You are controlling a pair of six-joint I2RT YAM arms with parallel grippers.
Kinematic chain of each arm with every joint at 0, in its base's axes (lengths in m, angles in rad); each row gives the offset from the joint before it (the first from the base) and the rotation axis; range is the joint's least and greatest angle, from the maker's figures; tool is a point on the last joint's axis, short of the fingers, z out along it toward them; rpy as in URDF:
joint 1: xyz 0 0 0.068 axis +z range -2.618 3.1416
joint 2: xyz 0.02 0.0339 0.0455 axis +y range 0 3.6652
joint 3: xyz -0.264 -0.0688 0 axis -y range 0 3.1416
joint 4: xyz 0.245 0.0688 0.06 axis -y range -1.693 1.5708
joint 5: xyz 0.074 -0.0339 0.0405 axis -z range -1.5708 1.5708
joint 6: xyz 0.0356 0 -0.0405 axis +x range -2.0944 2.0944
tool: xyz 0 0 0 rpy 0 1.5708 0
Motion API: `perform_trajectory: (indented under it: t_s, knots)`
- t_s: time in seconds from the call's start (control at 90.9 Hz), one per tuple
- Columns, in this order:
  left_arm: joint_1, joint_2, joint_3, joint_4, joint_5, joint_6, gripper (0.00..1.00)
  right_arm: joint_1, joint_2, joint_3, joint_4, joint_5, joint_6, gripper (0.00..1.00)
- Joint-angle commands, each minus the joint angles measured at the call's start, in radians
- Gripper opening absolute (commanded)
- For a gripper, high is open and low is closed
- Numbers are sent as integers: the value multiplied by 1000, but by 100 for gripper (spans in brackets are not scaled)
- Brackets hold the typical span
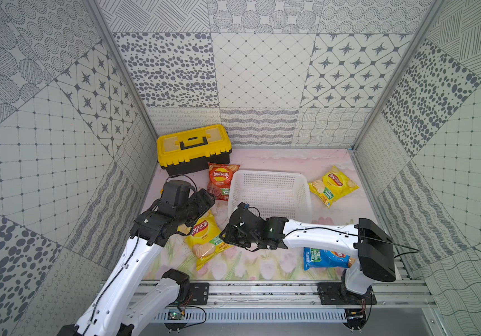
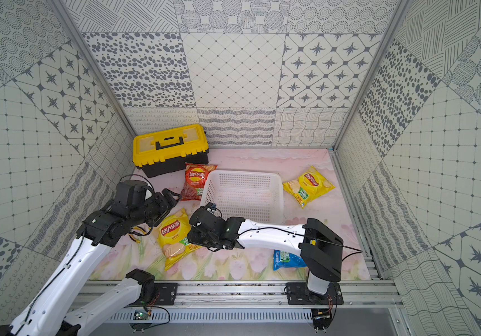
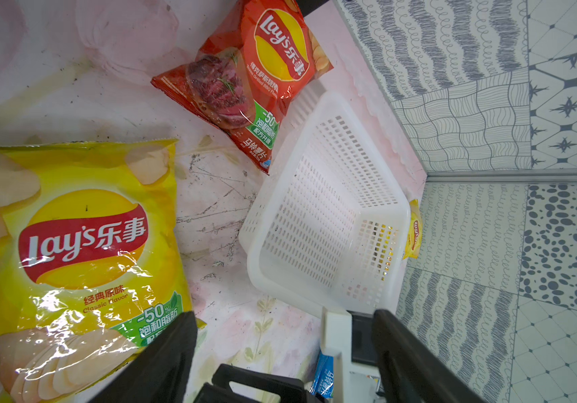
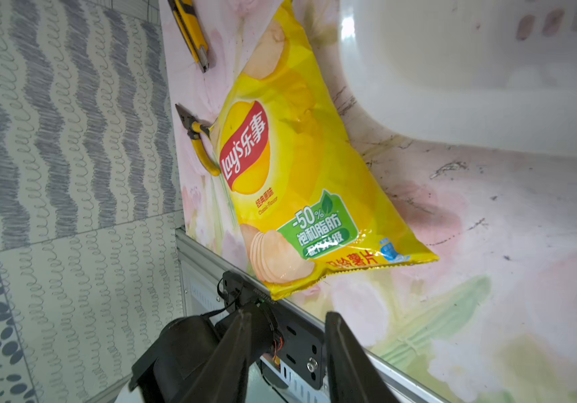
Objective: Put the potato chips into the basket
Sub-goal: Pick up the potato chip from the center of the board.
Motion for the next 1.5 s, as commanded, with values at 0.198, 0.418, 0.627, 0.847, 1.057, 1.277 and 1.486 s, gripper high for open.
perform_trajectory:
  t_s: [0.198,0.418,0.627,0.847,1.057,1.277,1.486]
  knots:
    - [5,-92,-55,45,74,-131,84,107,105,-120,301,154,281,38]
    - [6,-97,-67,45,100,-124,84,121,12,-214,294,218,284,39]
    - [6,-111,-93,54,87,-136,84,119,-84,-369,354,304,402,41]
    - [6,-101,-84,45,96,-128,84,93,-53,-376,419,295,395,41]
    - [6,-110,-82,28,100,-127,84,83,11,-392,544,282,419,33]
    - [5,-111,-74,20,109,-124,84,87,43,-422,606,272,458,31]
    - [5,-107,-76,17,109,-119,84,90,32,-428,580,298,457,36]
